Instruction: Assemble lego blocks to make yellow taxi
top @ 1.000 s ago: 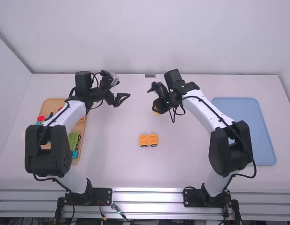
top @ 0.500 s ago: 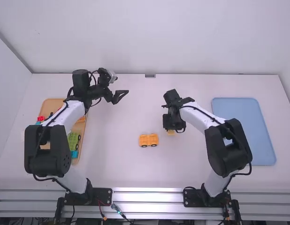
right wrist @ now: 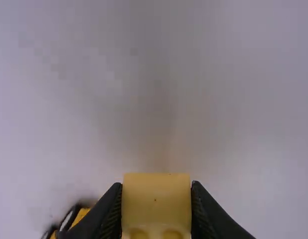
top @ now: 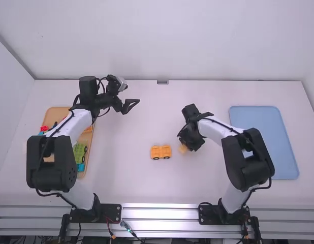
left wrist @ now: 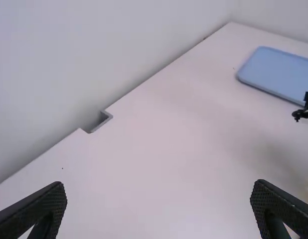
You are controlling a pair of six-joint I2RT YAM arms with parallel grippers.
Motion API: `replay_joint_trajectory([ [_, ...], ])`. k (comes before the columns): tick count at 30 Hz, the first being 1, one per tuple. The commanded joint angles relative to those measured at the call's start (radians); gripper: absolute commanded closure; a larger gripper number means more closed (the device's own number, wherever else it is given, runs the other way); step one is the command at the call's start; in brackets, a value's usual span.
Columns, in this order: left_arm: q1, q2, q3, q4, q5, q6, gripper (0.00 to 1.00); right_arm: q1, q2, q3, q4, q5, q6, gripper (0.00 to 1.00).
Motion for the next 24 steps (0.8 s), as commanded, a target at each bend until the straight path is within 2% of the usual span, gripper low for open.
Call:
replay_joint_trajectory([
  [1, -0.007, 0.006, 0.000, -0.005, 0.015, -0.003, 0.01, -0.001, -0.013, -0.037, -0.002, -0.002, 0.356, 1.00],
  [5, -0.007, 0.006, 0.000, -0.011, 0.015, -0.003, 0.02, -0.003, -0.013, -0.064, 0.013, -0.003, 0.500, 1.00],
  [18, -0.007, 0.006, 0.000, -0.022, 0.015, -0.002, 0.01, -0.008, -0.013, -0.067, 0.051, 0.028, 0.637, 0.98],
  [19, -0.007, 0.006, 0.000, -0.023, 0.015, -0.003, 0.01, -0.003, -0.013, -0.067, 0.059, 0.028, 0.640, 0.89],
  [20, -0.008, 0.006, 0.000, -0.026, 0.015, -0.003, 0.01, 0.000, -0.013, -0.067, 0.072, 0.027, 0.639, 0.71],
  [21, -0.011, 0.006, 0.000, -0.026, 0.015, -0.003, 0.01, 0.000, -0.013, -0.067, 0.078, 0.028, 0.639, 0.60],
  [22, -0.013, 0.006, 0.000, -0.026, 0.015, -0.003, 0.01, -0.001, -0.013, -0.067, 0.086, 0.028, 0.639, 0.42],
  [24, -0.012, 0.006, 0.000, -0.027, 0.015, -0.003, 0.01, -0.002, -0.013, -0.067, 0.088, 0.028, 0.640, 0.25],
])
